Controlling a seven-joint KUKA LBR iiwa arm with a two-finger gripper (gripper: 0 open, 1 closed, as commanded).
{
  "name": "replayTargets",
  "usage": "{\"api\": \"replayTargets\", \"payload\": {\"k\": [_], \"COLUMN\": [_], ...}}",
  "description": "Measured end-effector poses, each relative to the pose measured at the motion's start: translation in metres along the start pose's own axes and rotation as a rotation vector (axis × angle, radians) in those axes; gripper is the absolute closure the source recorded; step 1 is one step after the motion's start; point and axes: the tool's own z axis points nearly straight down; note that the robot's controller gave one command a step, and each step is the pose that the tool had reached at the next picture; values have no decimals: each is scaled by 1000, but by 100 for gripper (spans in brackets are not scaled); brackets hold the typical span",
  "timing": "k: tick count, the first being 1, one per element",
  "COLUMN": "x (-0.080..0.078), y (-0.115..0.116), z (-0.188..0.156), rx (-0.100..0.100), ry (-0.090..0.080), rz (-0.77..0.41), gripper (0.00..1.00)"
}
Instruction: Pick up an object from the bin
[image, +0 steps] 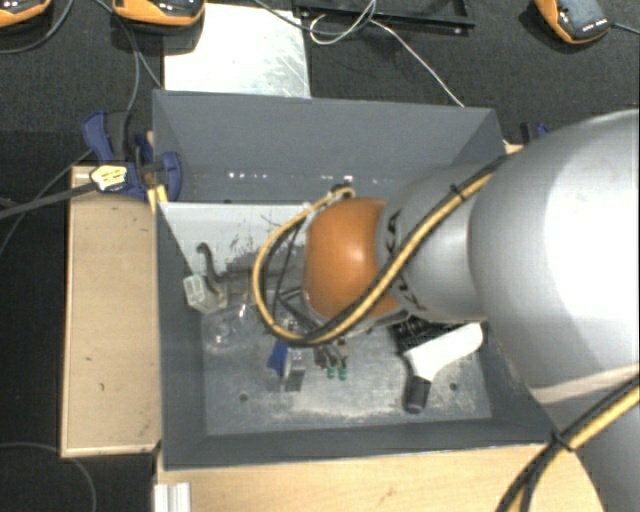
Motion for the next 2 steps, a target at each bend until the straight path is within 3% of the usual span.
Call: {"api": "replayTargets", "payload": {"k": [1, 2], "x": [5, -1], "y": [13, -21], "z": [-88, -185], "rx": [1, 0], "ry": [3, 1], "rz": [-18, 4], "gripper": [100, 100]}}
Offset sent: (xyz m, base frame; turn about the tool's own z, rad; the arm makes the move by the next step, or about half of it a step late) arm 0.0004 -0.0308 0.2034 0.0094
